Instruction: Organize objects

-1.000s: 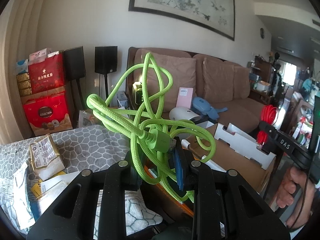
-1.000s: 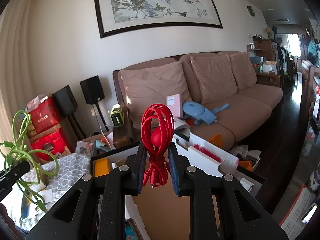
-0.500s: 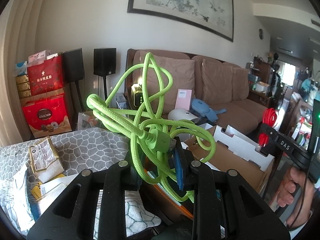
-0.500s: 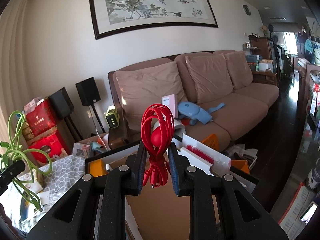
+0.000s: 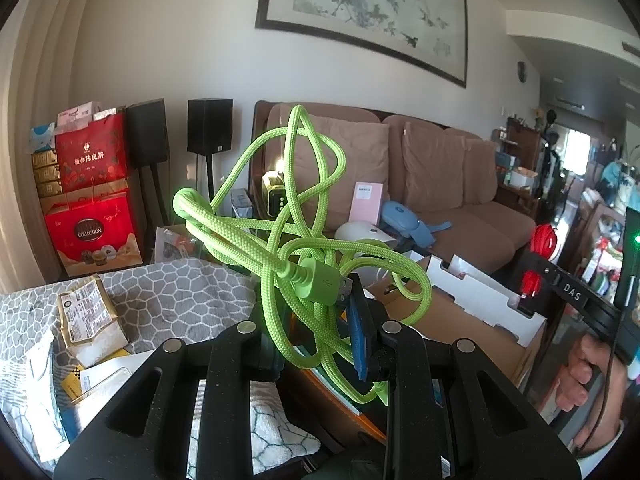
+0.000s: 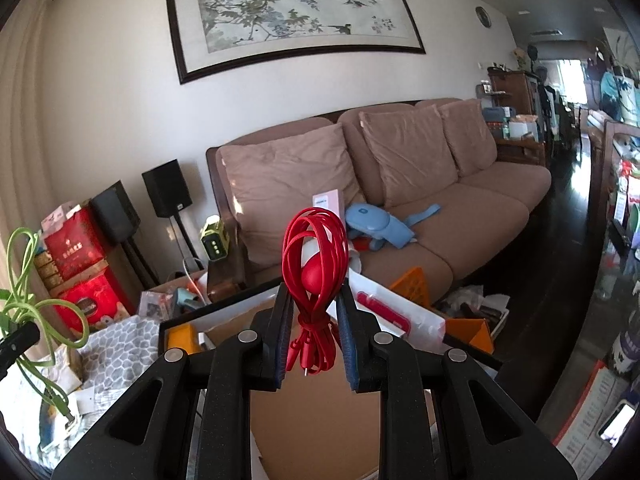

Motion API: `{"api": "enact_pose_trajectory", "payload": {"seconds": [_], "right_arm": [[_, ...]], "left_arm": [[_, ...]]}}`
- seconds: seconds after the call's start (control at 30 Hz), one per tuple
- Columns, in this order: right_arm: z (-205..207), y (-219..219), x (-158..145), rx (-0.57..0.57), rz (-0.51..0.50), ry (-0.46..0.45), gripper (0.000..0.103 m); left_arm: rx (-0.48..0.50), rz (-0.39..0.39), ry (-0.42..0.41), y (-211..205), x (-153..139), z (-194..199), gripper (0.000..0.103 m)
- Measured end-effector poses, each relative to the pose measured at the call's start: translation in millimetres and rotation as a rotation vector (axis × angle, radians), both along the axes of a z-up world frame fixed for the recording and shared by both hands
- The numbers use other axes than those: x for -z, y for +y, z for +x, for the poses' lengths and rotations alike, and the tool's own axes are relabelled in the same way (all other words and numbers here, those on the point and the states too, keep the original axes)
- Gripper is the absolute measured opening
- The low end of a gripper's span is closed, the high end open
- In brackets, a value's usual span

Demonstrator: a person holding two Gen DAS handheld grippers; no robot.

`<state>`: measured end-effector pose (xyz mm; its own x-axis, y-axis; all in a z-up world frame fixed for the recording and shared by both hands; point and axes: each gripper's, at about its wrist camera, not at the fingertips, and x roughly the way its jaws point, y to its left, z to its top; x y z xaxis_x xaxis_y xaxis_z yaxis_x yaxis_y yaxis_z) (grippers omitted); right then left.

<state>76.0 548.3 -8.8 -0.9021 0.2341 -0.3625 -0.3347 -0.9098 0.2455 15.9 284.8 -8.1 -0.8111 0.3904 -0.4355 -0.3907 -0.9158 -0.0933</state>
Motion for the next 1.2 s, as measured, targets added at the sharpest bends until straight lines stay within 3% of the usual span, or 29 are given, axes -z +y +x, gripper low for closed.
{"api": "enact_pose_trajectory", "payload": {"seconds": [1.2], "right_arm": [[5.3,15.0,2.1,0.034,-0.005,-0.012,0.021]], "left_arm": [[0.031,0.018,0.016,11.0,-8.2,0.6,0.023]]}}
